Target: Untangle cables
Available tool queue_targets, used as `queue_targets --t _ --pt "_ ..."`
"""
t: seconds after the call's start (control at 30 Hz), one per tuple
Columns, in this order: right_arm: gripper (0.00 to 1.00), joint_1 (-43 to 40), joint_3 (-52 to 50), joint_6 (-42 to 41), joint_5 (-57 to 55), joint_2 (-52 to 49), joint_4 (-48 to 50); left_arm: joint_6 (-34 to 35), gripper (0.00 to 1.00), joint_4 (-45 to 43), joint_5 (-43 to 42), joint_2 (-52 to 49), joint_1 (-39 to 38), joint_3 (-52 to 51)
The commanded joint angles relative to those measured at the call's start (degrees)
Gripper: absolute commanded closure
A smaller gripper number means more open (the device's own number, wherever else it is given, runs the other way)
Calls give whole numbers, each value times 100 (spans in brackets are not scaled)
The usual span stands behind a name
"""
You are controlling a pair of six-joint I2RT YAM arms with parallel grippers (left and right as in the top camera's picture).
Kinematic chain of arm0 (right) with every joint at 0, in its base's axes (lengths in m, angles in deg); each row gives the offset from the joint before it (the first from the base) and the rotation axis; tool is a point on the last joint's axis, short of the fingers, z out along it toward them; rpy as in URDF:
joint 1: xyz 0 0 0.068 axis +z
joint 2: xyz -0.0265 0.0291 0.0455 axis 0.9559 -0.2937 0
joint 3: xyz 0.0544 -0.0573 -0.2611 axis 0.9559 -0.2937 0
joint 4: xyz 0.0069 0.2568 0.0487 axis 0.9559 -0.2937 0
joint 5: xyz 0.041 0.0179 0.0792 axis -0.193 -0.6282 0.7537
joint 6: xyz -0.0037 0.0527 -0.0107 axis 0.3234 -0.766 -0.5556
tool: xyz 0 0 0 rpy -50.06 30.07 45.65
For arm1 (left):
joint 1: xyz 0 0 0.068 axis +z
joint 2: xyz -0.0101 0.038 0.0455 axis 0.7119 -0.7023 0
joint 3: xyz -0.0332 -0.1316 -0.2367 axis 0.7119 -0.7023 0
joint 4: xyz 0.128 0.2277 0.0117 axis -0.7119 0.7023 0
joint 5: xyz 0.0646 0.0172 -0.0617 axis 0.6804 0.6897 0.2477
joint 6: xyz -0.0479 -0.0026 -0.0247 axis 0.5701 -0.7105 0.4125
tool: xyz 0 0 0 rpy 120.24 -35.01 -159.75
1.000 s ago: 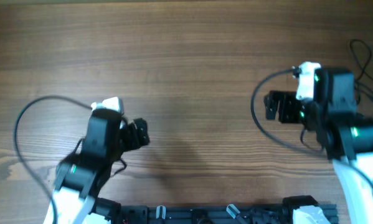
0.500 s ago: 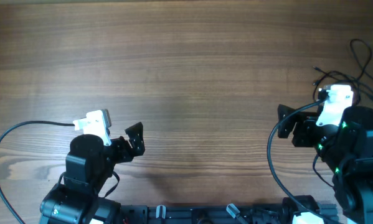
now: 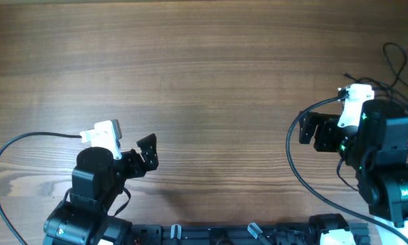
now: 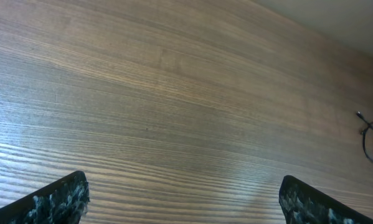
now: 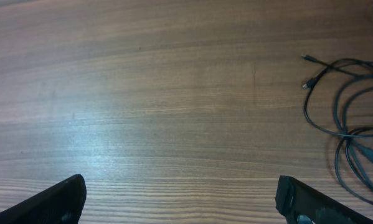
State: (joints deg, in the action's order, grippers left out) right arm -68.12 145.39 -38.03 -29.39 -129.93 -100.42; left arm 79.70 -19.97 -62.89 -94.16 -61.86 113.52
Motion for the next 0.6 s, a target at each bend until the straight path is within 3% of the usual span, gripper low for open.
queue_targets --t 0.0,0.27,0.57 --pt "0 13 -188 -57 -96 514 -7 -46 0 0 96 7 -15 -42" --pt "0 13 -1440 -57 -415 2015 214 -46 0 0 96 7 -15 -42" --pt "0 13 -3812 -63 -26 3917 3786 -46 0 0 96 4 -15 -42"
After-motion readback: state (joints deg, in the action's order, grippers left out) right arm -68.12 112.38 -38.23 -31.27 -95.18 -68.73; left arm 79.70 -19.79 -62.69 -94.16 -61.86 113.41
